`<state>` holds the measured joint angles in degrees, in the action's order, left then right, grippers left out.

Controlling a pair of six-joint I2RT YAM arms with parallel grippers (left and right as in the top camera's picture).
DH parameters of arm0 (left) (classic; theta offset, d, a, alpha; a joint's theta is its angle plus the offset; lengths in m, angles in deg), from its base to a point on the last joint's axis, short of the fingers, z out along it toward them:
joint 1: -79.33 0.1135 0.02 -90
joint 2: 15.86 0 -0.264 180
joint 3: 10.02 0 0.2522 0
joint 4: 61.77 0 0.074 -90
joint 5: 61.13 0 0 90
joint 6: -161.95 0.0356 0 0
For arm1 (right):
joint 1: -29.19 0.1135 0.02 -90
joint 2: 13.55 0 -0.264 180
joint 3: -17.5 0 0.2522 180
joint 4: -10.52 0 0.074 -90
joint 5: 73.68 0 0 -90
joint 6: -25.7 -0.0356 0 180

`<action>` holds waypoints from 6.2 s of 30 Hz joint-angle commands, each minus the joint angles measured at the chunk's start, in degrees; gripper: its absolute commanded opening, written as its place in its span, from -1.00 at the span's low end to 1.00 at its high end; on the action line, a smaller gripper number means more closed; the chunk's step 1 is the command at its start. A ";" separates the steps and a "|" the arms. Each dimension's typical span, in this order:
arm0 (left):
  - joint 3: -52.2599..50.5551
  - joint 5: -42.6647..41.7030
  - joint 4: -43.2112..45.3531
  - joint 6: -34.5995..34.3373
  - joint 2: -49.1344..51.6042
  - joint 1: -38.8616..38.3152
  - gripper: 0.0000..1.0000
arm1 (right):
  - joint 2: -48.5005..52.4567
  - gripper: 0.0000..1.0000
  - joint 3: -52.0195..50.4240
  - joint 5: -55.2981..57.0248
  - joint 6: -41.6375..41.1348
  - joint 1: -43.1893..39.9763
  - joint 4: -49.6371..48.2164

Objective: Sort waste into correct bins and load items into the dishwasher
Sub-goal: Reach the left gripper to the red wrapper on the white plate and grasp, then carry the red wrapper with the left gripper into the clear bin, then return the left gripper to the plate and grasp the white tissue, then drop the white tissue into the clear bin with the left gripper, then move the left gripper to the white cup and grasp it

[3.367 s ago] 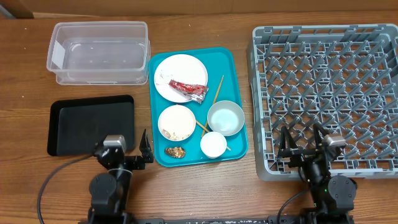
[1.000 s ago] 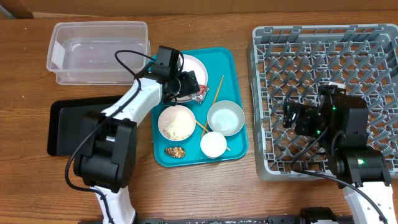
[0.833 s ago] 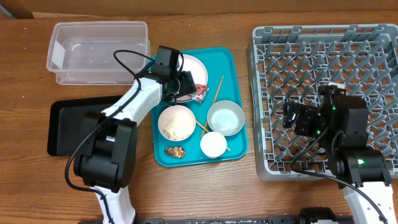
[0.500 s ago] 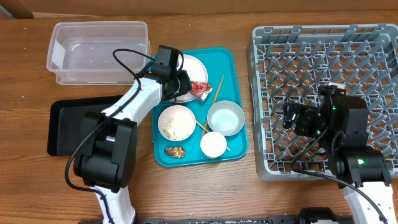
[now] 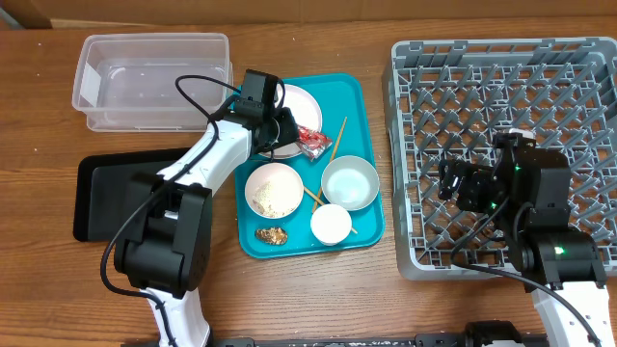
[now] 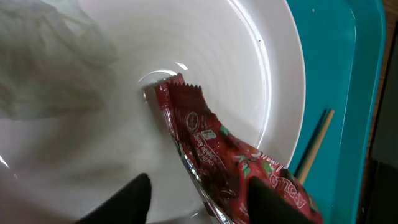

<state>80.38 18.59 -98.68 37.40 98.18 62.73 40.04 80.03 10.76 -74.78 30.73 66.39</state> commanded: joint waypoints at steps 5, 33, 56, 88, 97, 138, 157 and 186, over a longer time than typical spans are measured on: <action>1.25 -0.87 0.33 -0.42 0.90 -0.42 0.37 | -0.13 1.00 1.62 0.37 -0.04 0.22 -0.11; 11.08 0.87 -3.06 9.22 -0.20 1.49 -0.92 | -0.13 1.00 1.62 0.39 -0.02 0.22 0.92; 16.68 16.26 -3.08 10.14 -2.99 22.18 -0.32 | -0.13 1.00 1.62 0.37 -0.04 0.22 1.33; 17.20 24.39 -11.08 36.30 7.93 0.92 0.49 | -0.13 1.00 1.62 0.37 -0.02 0.22 2.75; 17.22 24.24 -11.47 36.28 11.89 0.90 -0.46 | -0.13 1.00 1.62 0.37 -0.02 0.22 2.84; 26.32 13.33 -13.99 23.80 1.68 20.81 -0.39 | -0.13 1.00 1.62 0.37 -0.02 0.22 3.04; 26.32 2.78 -21.44 27.98 -3.26 13.97 0.38 | -0.13 1.00 1.62 0.39 0.00 0.22 2.58; 26.32 3.17 -46.84 23.34 -3.26 -1.53 0.29 | -0.13 1.00 1.62 1.90 -0.04 0.22 6.75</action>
<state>106.56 21.97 -145.41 61.36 96.76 61.68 40.04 80.03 10.98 -74.81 30.73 73.30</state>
